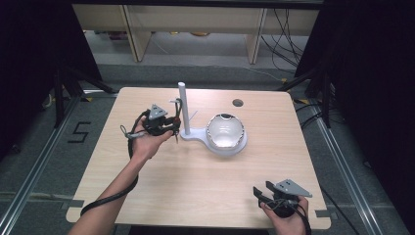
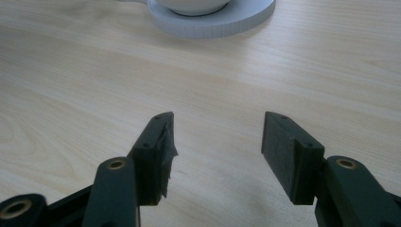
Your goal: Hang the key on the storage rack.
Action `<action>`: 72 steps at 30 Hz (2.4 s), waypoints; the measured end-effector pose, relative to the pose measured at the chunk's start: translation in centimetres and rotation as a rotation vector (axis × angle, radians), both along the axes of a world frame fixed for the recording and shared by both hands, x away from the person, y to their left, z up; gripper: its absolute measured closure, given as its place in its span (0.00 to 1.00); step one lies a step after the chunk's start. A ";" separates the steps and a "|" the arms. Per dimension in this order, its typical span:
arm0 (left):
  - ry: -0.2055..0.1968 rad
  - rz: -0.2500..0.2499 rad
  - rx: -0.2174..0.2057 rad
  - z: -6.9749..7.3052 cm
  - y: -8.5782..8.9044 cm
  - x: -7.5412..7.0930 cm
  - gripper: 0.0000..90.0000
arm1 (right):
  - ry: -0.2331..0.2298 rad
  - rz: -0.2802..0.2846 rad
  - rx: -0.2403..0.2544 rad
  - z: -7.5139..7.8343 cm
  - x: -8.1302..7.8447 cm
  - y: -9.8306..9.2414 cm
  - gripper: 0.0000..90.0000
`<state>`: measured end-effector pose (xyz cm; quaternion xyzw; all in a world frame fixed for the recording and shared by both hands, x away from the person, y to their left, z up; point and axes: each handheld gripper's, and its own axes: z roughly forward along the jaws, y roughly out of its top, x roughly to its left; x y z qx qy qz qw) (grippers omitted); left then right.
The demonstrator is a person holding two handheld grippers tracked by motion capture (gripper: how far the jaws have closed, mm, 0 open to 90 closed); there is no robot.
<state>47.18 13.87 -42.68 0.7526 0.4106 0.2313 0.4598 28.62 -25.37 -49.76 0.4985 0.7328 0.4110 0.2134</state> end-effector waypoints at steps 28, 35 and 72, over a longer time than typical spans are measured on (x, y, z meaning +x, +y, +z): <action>-0.061 0.042 -0.018 -0.2 4.1 -4.3 0.50 | 0.041 -0.023 0.034 0.1 -0.3 0.3 0.50; -0.063 0.055 -0.017 -0.6 5.5 -6.1 0.50 | 0.022 -0.003 0.013 0.1 -0.1 0.1 0.50; -0.075 0.152 -0.049 -9.2 11.5 -13.4 0.47 | 0.019 -0.006 0.007 -0.5 0.0 0.0 0.50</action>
